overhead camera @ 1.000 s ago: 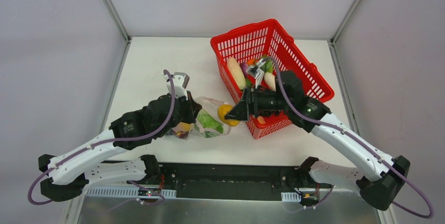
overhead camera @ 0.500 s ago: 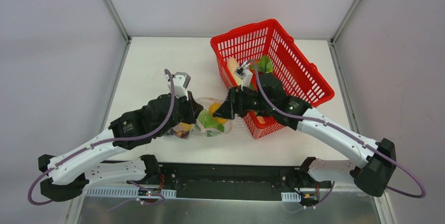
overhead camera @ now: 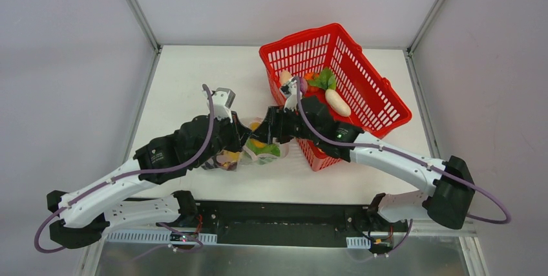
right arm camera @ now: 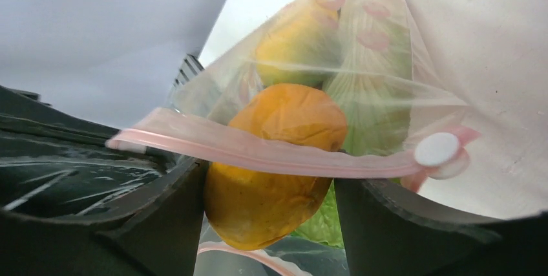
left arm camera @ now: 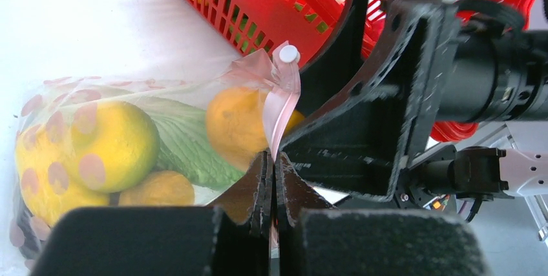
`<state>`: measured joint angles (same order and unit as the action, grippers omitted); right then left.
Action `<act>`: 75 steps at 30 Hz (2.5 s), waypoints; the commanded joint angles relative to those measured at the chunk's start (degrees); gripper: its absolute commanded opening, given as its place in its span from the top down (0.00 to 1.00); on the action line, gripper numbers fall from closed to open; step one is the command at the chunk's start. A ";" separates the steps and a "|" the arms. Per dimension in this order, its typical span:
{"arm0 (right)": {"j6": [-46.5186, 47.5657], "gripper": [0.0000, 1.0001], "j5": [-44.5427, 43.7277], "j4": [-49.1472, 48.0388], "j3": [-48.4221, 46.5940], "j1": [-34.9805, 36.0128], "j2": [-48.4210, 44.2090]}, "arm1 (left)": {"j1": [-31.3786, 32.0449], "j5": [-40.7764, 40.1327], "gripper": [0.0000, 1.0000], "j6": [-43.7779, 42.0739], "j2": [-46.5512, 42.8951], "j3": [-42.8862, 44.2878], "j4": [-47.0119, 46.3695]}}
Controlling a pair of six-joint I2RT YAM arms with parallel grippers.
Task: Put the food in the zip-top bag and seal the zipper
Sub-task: Place the fake vegetable in the zipper food storage bag, then adjust the zipper food storage bag at the center of the board.
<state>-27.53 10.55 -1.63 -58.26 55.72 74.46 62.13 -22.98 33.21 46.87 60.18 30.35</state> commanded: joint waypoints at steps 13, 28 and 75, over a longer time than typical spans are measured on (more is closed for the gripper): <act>5.25 0.17 0.86 3.43 -5.02 2.30 0.21 | -0.52 -2.24 1.00 0.32 -3.55 0.88 -4.25; 6.49 0.50 10.24 5.64 -5.02 1.02 -5.01 | -0.51 -2.88 1.00 0.71 -3.64 0.90 -3.11; 14.71 0.61 -5.35 17.92 -6.46 -1.22 -3.21 | -0.52 -3.96 1.00 1.64 -6.79 3.13 1.56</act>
<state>-14.59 4.40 16.60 -64.34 54.89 70.94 62.13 -25.61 33.78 40.84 61.69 33.80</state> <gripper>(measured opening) 0.407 0.009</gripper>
